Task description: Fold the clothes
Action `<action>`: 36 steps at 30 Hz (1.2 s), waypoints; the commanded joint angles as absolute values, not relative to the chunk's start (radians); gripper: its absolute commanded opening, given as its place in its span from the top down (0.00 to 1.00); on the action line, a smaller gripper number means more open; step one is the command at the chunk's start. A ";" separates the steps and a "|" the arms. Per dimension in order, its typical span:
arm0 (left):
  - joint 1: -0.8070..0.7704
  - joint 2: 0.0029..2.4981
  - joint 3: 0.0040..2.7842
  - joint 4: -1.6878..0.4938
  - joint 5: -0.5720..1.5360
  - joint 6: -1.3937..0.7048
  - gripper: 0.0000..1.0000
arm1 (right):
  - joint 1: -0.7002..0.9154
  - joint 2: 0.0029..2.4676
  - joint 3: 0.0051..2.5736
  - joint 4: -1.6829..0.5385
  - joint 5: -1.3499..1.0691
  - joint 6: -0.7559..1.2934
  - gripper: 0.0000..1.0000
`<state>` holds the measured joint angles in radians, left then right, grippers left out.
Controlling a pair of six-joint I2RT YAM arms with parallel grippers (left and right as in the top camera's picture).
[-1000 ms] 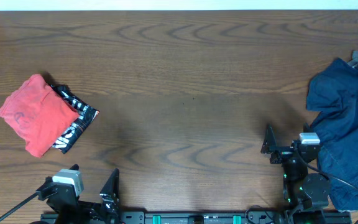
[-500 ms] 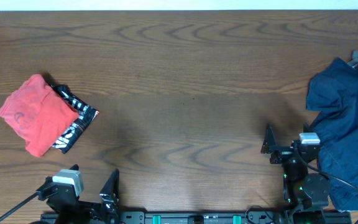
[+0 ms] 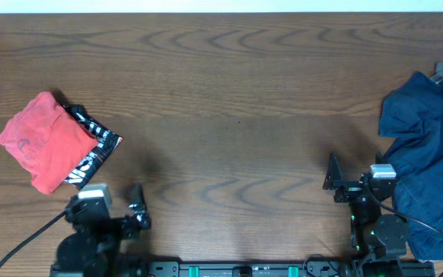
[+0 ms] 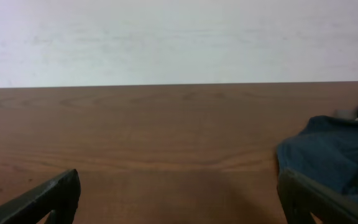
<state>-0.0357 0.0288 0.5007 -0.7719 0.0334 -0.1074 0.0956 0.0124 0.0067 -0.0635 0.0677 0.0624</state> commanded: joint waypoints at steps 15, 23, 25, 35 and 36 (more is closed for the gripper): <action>-0.030 0.002 0.004 -0.069 -0.012 -0.086 0.02 | 0.106 0.006 0.006 -0.067 0.071 0.047 0.01; -0.029 0.003 0.004 -0.071 -0.012 -0.087 0.02 | 0.106 0.006 0.006 -0.068 0.071 0.047 0.01; -0.029 0.004 0.004 -0.071 -0.012 -0.087 0.02 | 0.106 0.006 0.006 -0.067 0.071 0.047 0.01; -0.029 0.004 0.004 -0.071 -0.012 -0.087 0.02 | 0.106 0.006 0.006 -0.068 0.071 0.047 0.01; -0.030 0.004 0.004 -0.071 -0.012 -0.087 0.02 | 0.106 0.006 0.006 -0.068 0.071 0.047 0.01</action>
<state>-0.0334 0.0109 0.0345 -0.0525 0.0029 -0.0998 0.0956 0.0120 0.0067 -0.0635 0.0677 0.0624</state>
